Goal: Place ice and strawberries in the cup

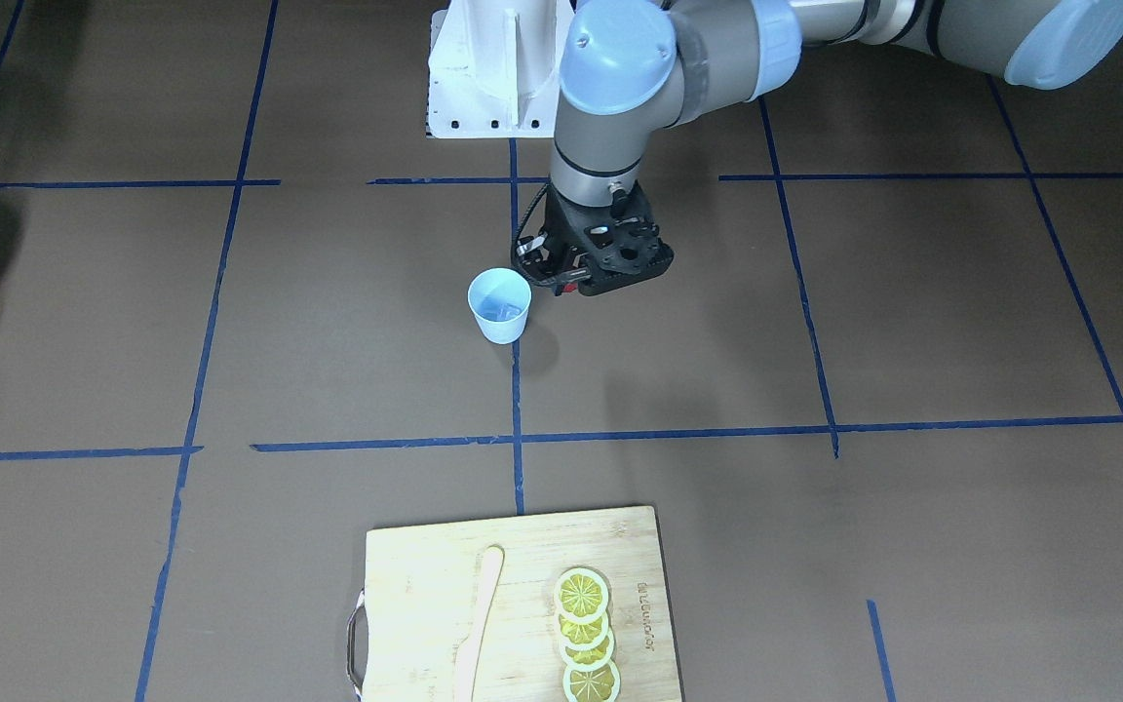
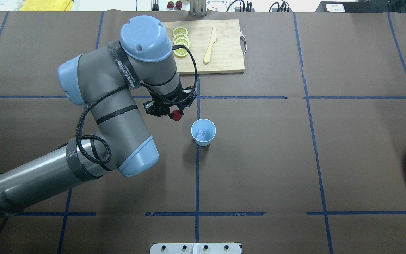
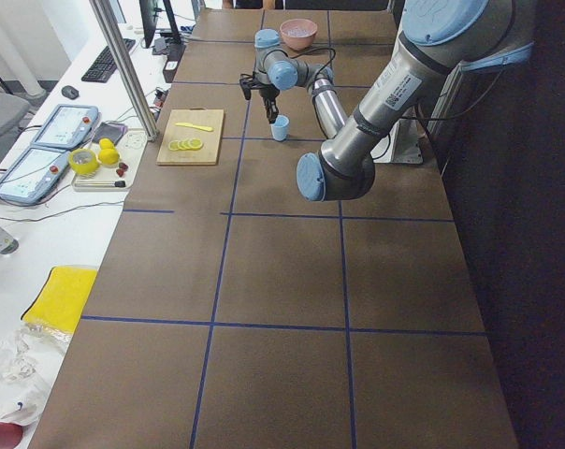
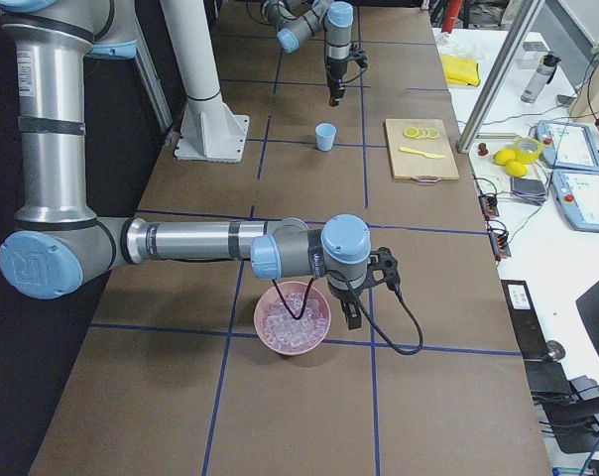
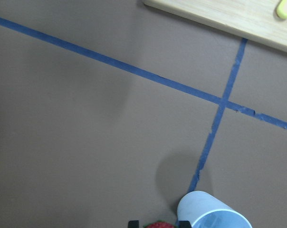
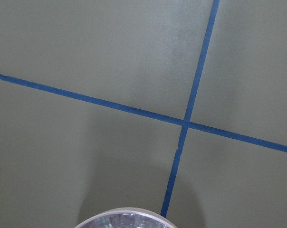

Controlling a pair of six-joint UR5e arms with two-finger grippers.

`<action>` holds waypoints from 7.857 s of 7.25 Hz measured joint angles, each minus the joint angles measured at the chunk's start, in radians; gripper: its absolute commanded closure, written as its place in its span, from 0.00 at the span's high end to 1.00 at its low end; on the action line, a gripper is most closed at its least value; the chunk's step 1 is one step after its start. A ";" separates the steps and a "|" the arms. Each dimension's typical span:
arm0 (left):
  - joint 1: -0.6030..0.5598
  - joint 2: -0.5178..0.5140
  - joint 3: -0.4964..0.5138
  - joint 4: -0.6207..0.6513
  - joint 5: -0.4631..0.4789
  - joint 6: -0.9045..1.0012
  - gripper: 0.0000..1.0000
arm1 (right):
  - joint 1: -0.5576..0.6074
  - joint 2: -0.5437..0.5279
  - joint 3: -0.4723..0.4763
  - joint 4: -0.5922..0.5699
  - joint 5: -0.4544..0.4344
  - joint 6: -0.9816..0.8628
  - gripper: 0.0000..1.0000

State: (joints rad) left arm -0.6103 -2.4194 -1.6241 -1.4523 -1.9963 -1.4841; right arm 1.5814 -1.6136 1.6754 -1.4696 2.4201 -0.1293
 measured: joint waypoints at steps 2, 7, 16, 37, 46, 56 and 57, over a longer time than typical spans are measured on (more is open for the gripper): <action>0.038 -0.017 0.022 -0.017 0.009 -0.022 0.01 | 0.001 0.003 -0.001 0.001 0.000 0.000 1.00; 0.070 -0.091 0.140 -0.083 0.028 -0.079 0.01 | 0.002 0.002 -0.001 0.002 0.001 0.003 0.99; 0.071 -0.088 0.141 -0.114 0.048 -0.071 1.00 | 0.002 0.000 -0.001 0.002 0.002 0.003 0.99; -0.901 0.764 -0.072 0.129 -0.389 1.650 1.00 | 0.023 -0.018 -0.065 0.003 -0.038 0.033 0.99; -0.983 0.841 0.009 0.054 -0.387 1.659 1.00 | 0.023 -0.014 -0.069 0.003 -0.042 0.031 0.99; -0.996 0.841 0.071 -0.063 -0.386 1.602 1.00 | 0.023 -0.016 -0.068 0.004 -0.044 0.030 0.99; -0.996 0.842 0.071 -0.065 -0.386 1.602 1.00 | 0.023 -0.016 -0.067 0.004 -0.042 0.032 0.99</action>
State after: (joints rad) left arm -1.6061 -1.5776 -1.5528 -1.5170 -2.3823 0.1181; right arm 1.6048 -1.6300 1.6085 -1.4656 2.3778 -0.0977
